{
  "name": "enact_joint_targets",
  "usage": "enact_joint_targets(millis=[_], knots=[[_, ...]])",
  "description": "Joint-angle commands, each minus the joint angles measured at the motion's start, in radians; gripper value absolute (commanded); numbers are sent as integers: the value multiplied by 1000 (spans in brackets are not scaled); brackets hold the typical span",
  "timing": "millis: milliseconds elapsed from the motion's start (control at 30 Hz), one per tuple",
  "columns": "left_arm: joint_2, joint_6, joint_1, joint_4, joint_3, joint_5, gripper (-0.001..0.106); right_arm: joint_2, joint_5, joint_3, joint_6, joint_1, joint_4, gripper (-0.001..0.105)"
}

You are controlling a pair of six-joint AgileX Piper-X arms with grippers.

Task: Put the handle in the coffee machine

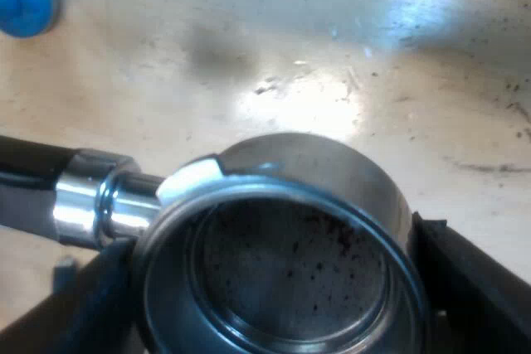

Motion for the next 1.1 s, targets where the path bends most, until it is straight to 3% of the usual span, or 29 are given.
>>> enact_joint_targets(millis=[33,233,633,700,867,1100], knots=[[29,4,-3,-23,-4,18,76,-34,-32,-15,-17,-6,-8,0],[75,41,-3,-40,-4,103,76,-46,-53,-15,-17,-6,-8,0],[89,59,-3,-52,19,105,75,-46,-53,-15,-12,-6,-15,0],[89,59,-3,-55,19,105,73,-46,-53,-15,-12,-6,-15,0],[89,73,-3,-58,19,107,55,-46,-53,-15,-9,-6,-15,0],[89,80,-3,-58,19,146,50,-46,-53,-15,5,-6,-15,0]])
